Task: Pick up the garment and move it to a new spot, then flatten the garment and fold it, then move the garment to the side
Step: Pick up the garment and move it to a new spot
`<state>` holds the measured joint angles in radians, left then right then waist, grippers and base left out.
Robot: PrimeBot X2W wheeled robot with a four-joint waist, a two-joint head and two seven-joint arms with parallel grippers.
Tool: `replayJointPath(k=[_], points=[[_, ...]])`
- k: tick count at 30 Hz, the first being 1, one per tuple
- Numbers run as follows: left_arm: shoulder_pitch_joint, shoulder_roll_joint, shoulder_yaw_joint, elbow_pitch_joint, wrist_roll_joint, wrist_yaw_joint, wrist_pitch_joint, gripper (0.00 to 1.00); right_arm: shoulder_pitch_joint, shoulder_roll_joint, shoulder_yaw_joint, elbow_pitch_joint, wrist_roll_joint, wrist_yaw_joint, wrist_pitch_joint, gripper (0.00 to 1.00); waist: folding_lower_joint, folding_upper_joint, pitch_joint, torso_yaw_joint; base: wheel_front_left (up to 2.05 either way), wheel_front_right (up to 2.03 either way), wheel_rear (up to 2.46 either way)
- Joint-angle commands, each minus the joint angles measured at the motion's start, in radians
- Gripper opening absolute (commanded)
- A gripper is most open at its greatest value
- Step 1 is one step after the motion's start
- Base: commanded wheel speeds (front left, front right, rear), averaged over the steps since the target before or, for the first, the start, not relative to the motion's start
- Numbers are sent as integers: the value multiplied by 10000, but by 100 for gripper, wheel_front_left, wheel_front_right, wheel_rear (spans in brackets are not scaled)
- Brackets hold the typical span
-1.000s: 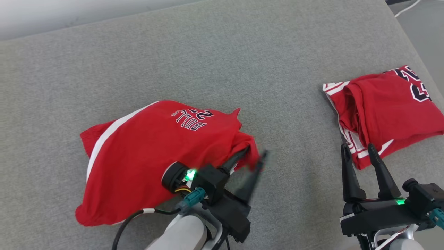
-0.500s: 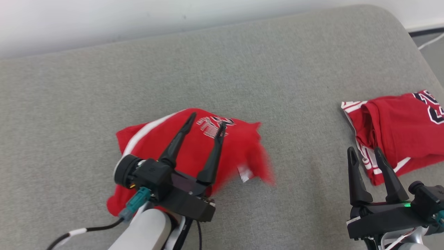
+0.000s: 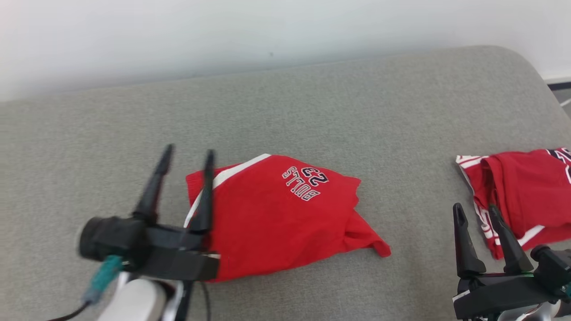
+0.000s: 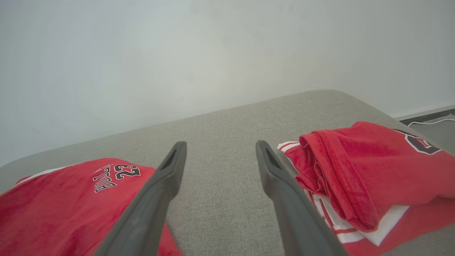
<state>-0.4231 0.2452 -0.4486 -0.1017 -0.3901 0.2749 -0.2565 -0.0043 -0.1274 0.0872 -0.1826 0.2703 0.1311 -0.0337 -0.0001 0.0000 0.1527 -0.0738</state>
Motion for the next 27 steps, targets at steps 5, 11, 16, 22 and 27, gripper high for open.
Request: replayJointPath(k=[5,11,16,22,27], points=[[863,308,1238,-438,20,37,-81,100,182,-76,16,-103,-104,-7,124,100,1,0,-274,405,0,0,0],[1914,513,2370,-659,358,-135,-84,100,319,-173,72,-150,-151,-7,221,100,1,0,-400,626,0,0,0],[2721,603,2662,-542,542,-312,-84,100,422,-281,82,-99,-173,-7,293,100,1,0,-534,726,0,0,0],[3380,729,2557,-346,720,-284,-72,100,570,-347,169,-59,-234,-7,345,100,1,0,-773,731,0,0,0],[3835,797,2419,-373,764,-174,226,100,771,-323,280,-189,-300,-7,475,100,1,0,-1022,719,0,0,0]])
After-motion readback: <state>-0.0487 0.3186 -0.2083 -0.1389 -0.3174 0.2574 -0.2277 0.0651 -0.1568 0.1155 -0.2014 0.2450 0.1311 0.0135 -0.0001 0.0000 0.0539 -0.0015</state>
